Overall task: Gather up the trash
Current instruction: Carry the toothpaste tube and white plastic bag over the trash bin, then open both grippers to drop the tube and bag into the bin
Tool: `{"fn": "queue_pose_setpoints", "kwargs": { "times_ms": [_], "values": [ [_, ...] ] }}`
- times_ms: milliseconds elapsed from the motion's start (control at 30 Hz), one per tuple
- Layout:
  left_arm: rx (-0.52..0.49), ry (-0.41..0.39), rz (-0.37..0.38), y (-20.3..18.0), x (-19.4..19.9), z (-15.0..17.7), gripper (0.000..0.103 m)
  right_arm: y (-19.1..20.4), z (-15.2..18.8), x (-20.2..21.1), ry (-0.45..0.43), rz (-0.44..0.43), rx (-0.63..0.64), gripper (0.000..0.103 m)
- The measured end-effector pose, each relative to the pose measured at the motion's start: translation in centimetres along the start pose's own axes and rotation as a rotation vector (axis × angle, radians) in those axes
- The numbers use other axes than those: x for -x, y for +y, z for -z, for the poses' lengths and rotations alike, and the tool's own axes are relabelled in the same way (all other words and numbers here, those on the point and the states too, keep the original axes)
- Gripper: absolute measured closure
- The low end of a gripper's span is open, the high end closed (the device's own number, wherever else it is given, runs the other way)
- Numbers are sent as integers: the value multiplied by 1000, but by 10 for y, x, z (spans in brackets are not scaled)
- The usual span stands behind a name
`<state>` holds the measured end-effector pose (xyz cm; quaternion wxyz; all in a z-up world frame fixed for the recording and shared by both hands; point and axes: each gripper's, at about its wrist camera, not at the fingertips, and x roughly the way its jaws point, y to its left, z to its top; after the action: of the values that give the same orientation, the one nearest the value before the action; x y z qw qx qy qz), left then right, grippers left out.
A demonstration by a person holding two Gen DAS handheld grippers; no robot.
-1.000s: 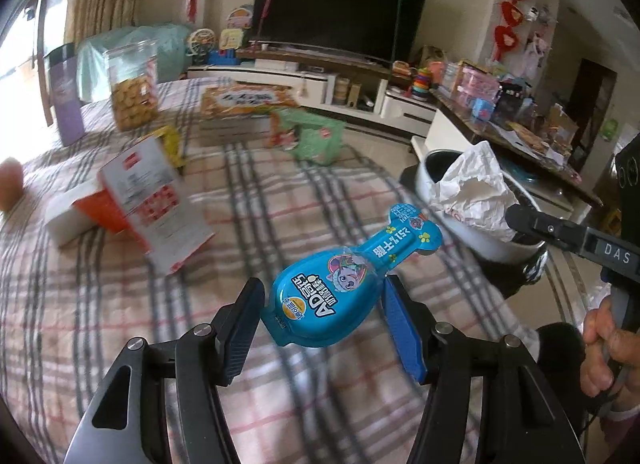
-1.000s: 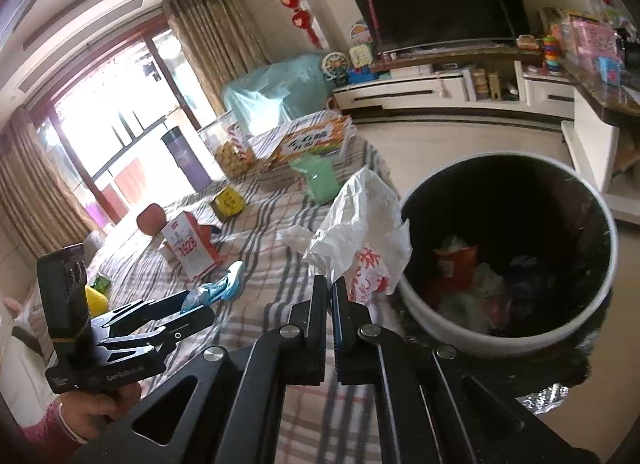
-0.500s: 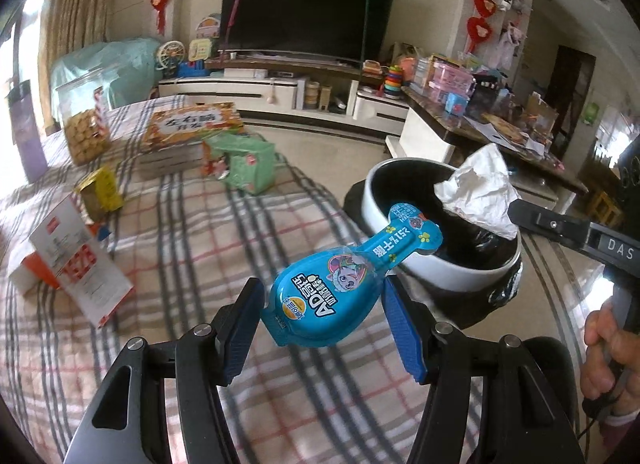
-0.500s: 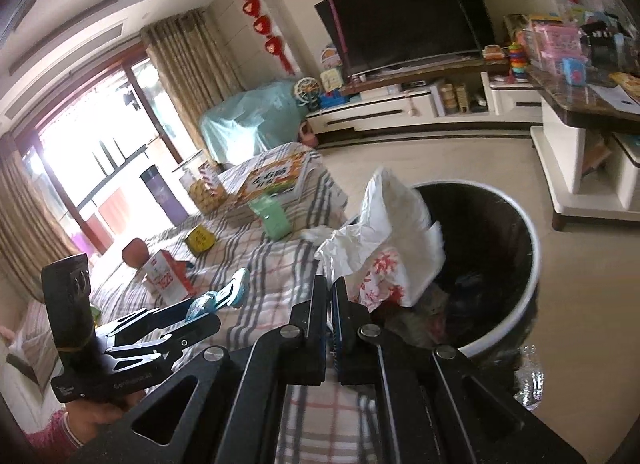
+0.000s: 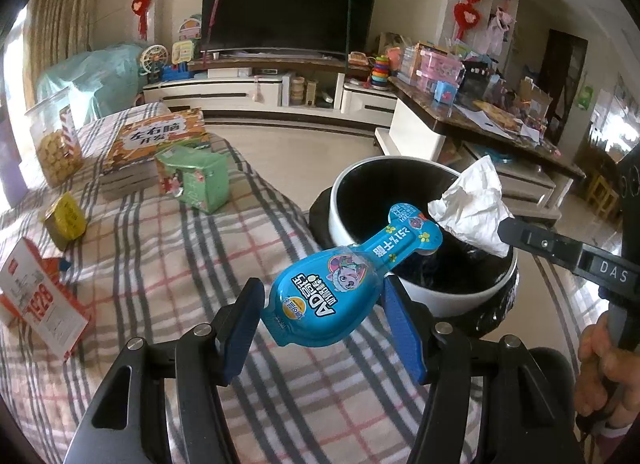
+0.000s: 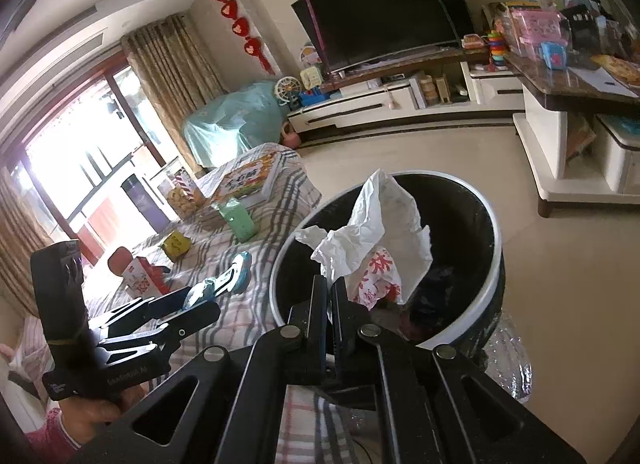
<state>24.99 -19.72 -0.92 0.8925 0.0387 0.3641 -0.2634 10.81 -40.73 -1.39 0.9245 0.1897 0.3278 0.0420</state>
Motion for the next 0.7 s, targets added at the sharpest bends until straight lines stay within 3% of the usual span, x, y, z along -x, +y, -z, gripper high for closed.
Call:
{"fn": "queue_pose_setpoints", "kwargs": {
  "times_ms": [700],
  "values": [
    [-62, 18, 6, -34, -35, -28, 43, -27, -11, -9, 14, 14, -35, 101]
  ]
}}
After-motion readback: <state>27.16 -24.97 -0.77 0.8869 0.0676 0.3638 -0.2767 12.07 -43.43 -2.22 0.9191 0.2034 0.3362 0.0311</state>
